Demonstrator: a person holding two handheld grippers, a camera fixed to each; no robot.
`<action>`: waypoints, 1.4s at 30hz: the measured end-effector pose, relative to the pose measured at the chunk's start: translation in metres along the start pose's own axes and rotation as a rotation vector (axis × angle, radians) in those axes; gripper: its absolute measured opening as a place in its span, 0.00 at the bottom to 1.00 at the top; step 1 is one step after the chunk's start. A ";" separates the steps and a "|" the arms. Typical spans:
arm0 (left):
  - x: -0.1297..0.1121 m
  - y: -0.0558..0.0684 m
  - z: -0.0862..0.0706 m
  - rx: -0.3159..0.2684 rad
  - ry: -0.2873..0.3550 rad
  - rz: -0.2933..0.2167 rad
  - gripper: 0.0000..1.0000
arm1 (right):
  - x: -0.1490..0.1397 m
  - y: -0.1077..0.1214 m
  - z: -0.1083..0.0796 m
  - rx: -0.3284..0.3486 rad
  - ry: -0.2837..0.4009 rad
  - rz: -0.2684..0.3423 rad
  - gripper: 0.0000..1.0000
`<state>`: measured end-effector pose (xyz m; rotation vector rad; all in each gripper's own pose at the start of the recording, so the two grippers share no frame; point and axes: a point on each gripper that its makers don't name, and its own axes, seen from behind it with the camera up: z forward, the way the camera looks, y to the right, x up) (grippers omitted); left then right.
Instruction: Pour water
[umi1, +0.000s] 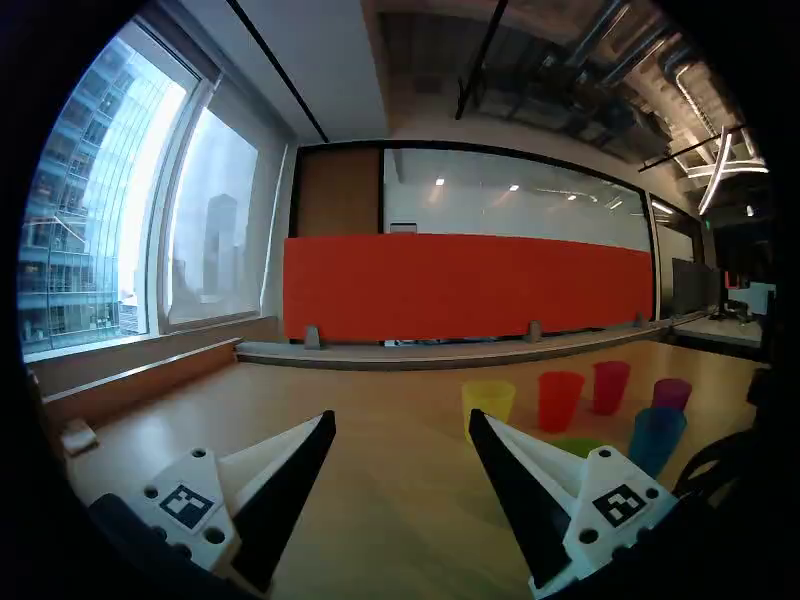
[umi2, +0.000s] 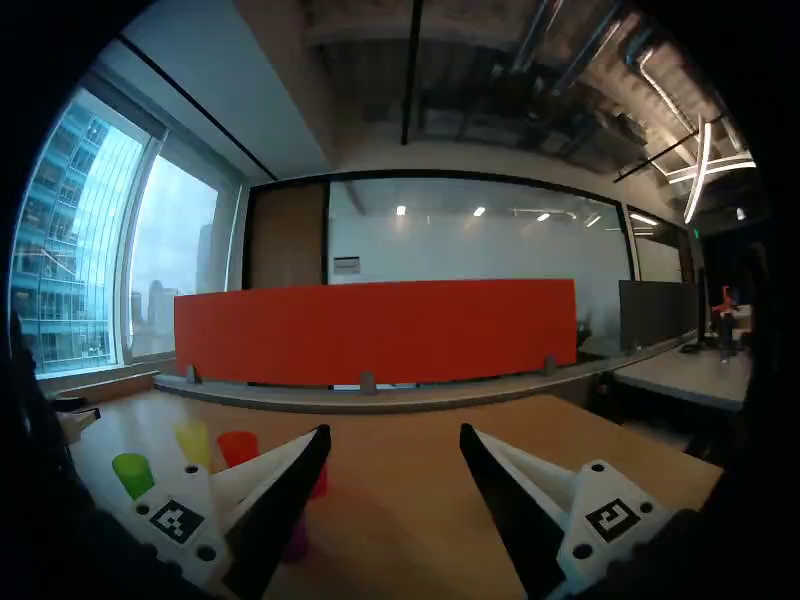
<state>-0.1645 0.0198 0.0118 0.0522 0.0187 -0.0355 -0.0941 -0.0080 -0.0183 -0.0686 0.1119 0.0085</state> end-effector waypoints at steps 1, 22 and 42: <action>0.000 0.000 0.000 0.000 -0.001 0.000 0.99 | 0.000 0.000 0.000 0.001 0.001 -0.001 1.00; 0.000 0.000 0.000 0.000 -0.002 0.002 1.00 | -0.001 -0.002 0.003 0.033 0.020 -0.077 1.00; 0.000 -0.001 0.000 0.000 -0.002 0.002 1.00 | -0.036 -0.003 0.026 0.016 0.028 -0.086 1.00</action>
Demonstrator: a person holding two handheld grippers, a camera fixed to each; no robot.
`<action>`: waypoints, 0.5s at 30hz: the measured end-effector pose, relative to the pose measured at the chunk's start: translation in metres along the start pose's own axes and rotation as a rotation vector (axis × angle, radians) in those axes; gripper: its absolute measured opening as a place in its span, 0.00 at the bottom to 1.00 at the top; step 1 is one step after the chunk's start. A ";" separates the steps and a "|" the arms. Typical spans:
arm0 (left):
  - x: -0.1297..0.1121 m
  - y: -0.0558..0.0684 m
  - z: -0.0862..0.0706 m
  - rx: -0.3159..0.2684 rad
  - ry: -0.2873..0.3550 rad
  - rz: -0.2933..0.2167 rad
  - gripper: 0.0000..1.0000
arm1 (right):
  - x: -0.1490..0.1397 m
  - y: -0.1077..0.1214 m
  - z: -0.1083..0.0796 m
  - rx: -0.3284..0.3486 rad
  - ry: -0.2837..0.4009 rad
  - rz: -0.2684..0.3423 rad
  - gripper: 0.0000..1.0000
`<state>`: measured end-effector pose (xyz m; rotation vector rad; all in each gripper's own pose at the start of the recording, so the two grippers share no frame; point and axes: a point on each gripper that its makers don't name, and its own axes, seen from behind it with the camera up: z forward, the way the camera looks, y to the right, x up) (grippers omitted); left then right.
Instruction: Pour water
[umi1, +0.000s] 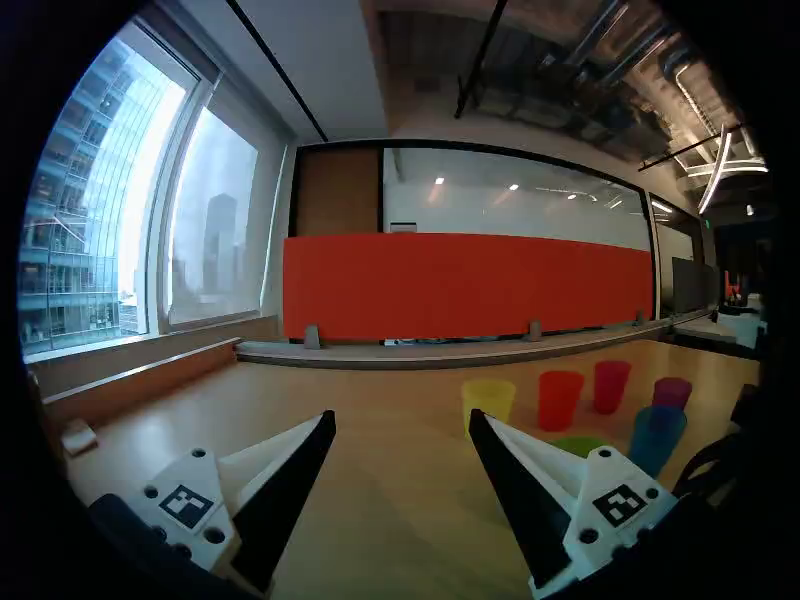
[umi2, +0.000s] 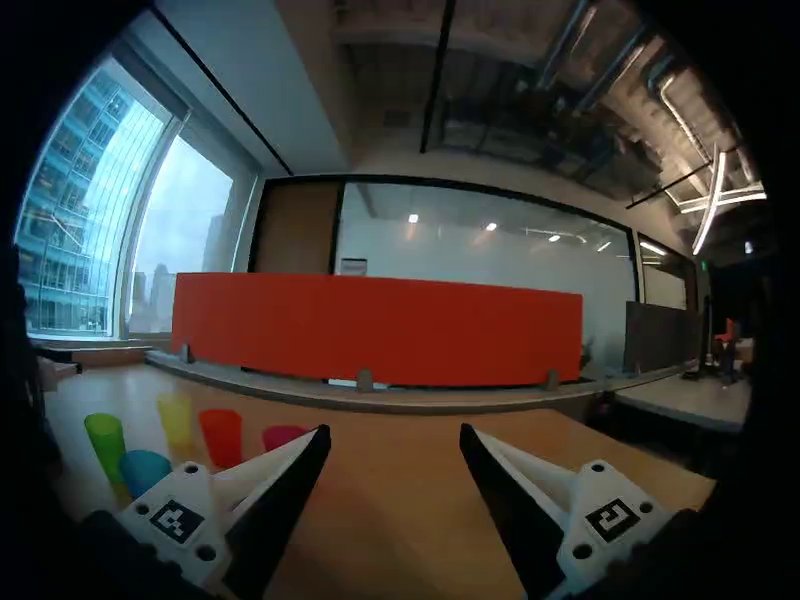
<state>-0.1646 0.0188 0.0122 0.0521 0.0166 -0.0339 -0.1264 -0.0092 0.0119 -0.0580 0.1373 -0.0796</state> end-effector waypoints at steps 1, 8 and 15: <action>0.000 0.000 0.000 0.000 0.000 0.000 1.00 | -0.002 0.000 0.000 0.001 -0.003 0.005 1.00; -0.001 0.000 0.000 0.000 0.000 0.000 1.00 | -0.014 0.006 0.002 0.000 -0.020 0.040 1.00; 0.000 0.000 -0.001 0.000 0.000 0.000 1.00 | -0.026 0.013 0.003 0.001 -0.040 0.079 1.00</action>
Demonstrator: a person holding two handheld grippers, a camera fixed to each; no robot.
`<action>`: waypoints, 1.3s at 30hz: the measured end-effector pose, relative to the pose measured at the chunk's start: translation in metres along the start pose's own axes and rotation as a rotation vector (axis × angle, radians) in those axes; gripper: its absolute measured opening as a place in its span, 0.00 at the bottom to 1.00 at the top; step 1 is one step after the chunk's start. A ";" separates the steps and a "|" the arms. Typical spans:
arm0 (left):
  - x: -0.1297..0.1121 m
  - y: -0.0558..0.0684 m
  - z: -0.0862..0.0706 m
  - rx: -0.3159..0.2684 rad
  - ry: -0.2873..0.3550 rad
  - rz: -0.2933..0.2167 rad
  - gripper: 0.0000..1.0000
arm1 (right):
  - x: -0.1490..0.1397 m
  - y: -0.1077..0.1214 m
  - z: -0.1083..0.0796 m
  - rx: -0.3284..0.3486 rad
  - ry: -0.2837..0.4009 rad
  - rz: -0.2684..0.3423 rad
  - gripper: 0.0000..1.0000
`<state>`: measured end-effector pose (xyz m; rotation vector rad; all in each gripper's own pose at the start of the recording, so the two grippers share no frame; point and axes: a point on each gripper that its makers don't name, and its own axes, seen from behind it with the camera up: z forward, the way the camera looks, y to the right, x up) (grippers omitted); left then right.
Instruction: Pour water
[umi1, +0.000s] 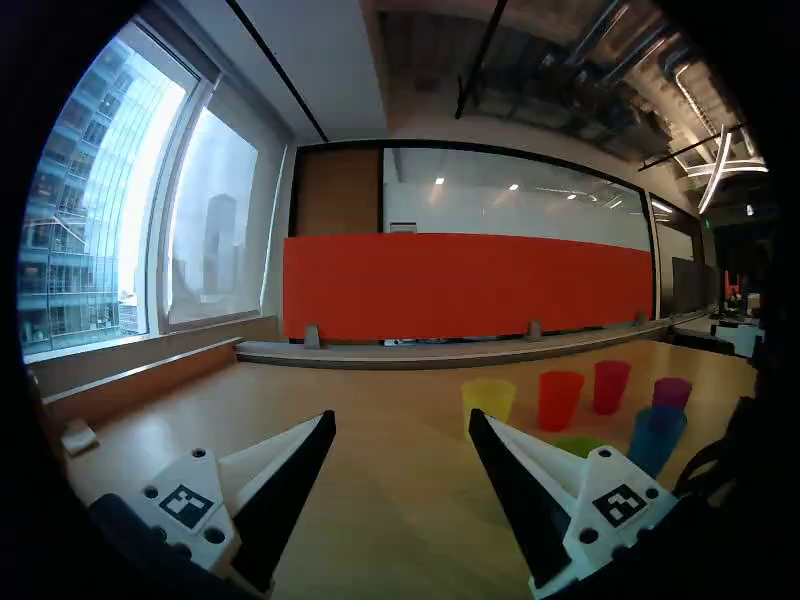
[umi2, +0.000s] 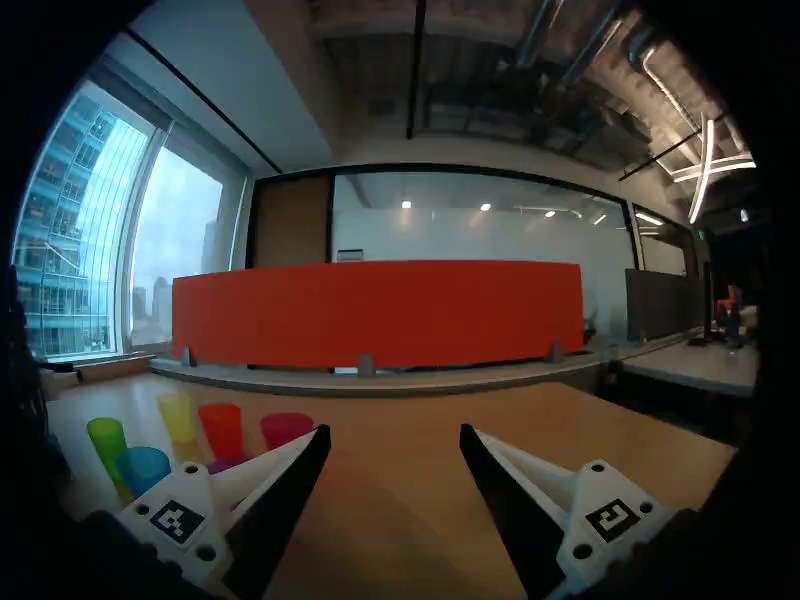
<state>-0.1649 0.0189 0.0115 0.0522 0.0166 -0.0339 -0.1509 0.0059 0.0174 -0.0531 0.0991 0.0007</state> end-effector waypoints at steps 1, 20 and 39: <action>0.000 0.000 0.000 0.000 0.000 0.000 1.00 | -0.002 0.001 0.000 0.000 -0.003 0.001 1.00; 0.000 0.000 0.001 0.000 0.000 0.000 1.00 | -0.010 0.001 0.000 -0.008 -0.032 -0.027 1.00; 0.000 0.000 0.002 0.000 0.000 0.000 1.00 | -0.010 0.001 0.000 -0.008 -0.034 -0.027 1.00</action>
